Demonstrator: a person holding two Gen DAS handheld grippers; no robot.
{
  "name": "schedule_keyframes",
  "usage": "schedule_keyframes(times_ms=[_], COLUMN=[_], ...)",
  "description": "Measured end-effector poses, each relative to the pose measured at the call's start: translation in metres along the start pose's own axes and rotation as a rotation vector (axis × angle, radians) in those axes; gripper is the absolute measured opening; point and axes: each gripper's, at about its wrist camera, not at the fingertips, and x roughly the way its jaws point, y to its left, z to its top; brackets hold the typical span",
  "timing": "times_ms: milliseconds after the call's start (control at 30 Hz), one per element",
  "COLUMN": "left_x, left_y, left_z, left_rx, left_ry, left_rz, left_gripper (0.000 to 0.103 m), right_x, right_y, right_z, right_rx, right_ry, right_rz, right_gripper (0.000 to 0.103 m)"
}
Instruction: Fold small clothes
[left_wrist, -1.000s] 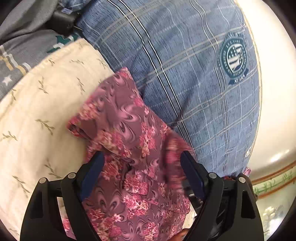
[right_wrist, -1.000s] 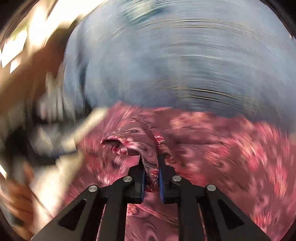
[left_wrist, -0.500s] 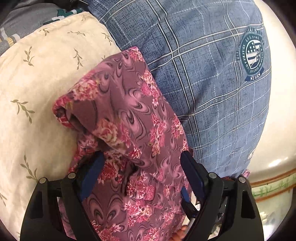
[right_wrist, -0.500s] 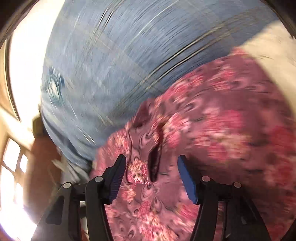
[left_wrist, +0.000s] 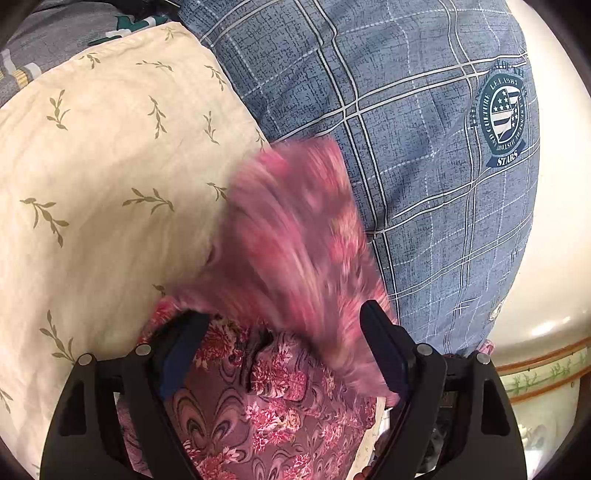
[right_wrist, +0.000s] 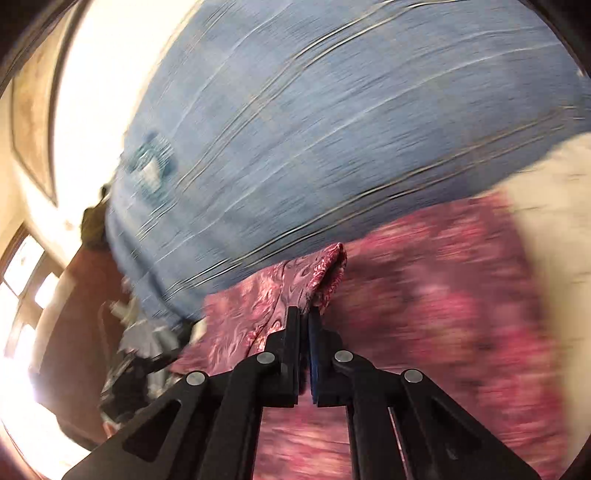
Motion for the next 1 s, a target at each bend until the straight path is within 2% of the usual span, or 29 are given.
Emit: schedule_keyframes(times_ms=[33, 100, 200, 233, 267, 300, 333, 367, 400, 467, 567, 600, 633, 667, 700, 733, 767, 800, 867, 900, 933, 967, 1000], left_x=[0.000, 0.002, 0.003, 0.003, 0.004, 0.007, 0.009, 0.007, 0.000, -0.020, -0.045, -0.046, -0.043, -0.031, -0.020, -0.008, -0.005, -0.010, -0.031, -0.042, -0.051, -0.059, -0.067], left_y=[0.000, -0.002, -0.008, -0.009, -0.011, -0.013, -0.012, -0.011, -0.012, -0.027, -0.033, -0.032, -0.030, -0.025, -0.017, -0.006, 0.003, 0.007, 0.003, -0.001, -0.005, -0.011, -0.018], left_z=[0.000, -0.001, -0.004, -0.005, -0.004, -0.004, -0.002, -0.002, -0.003, -0.010, -0.027, -0.032, -0.037, -0.042, -0.047, -0.052, -0.056, -0.060, -0.065, -0.067, -0.069, -0.067, -0.064], left_rx=[0.000, 0.008, 0.041, 0.051, 0.064, 0.072, 0.072, 0.055, 0.059, 0.104, 0.098, 0.085, 0.082, 0.098, 0.085, 0.055, 0.037, 0.031, 0.072, 0.099, 0.124, 0.147, 0.170], left_ry=[-0.001, -0.012, -0.039, -0.051, -0.057, -0.047, -0.030, -0.028, -0.045, -0.085, -0.083, -0.080, -0.075, -0.053, -0.007, 0.058, 0.095, 0.095, 0.067, 0.044, 0.026, 0.004, -0.029], left_rz=[0.003, 0.012, 0.043, 0.056, 0.068, 0.069, 0.060, 0.063, 0.061, 0.084, 0.035, 0.065, 0.099, 0.166, 0.223, 0.239, 0.210, 0.192, 0.197, 0.201, 0.199, 0.197, 0.201], left_gripper=[0.084, 0.084, 0.081, 0.070, 0.042, 0.023, 0.003, 0.003, 0.003, 0.003, 0.005, 0.006, 0.009, 0.011, 0.011, 0.011, 0.011, 0.011, 0.012, 0.012, 0.018, 0.031, 0.050], right_x=[0.001, 0.006, 0.015, 0.019, 0.024, 0.023, 0.030, 0.031, 0.026, -0.007, -0.044, -0.047, -0.042, -0.034, -0.023, -0.016, -0.013, -0.017, -0.030, -0.037, -0.043, -0.048, -0.049], right_y=[-0.011, -0.015, -0.016, -0.016, -0.014, -0.017, -0.013, -0.009, -0.006, 0.009, 0.016, 0.012, 0.004, -0.004, -0.014, -0.022, -0.029, -0.032, -0.030, -0.029, -0.028, -0.027, -0.027], right_z=[0.001, -0.004, -0.008, -0.008, -0.010, -0.010, -0.009, -0.005, -0.002, 0.009, 0.016, 0.016, 0.012, 0.007, -0.001, -0.009, -0.016, -0.019, -0.020, -0.016, -0.012, -0.007, -0.002], right_rx=[0.031, 0.012, 0.057, 0.057, 0.045, 0.027, 0.001, -0.007, -0.003, -0.002, -0.048, -0.061, -0.069, -0.080, -0.104, -0.124, -0.125, -0.113, -0.075, -0.055, -0.044, -0.038, -0.030], right_ry=[0.019, 0.045, 0.064, 0.068, 0.069, 0.073, 0.087, 0.091, 0.078, -0.017, -0.082, -0.064, -0.029, 0.018, 0.072, 0.104, 0.126, 0.114, 0.065, 0.042, 0.017, -0.008, -0.021], right_rz=[-0.015, -0.053, -0.059, -0.080, -0.101, -0.119, -0.140, -0.129, -0.092, 0.016, 0.045, 0.018, -0.046, -0.101, -0.193, -0.269, -0.278, -0.258, -0.227, -0.208, -0.199, -0.184, -0.164], right_gripper=[0.004, 0.004, 0.012, 0.019, 0.023, 0.023, 0.013, 0.005, 0.005, 0.004, 0.004, 0.004, 0.004, 0.004, 0.004, 0.004, 0.004, 0.005, 0.011, 0.011, 0.012, 0.013, 0.016])
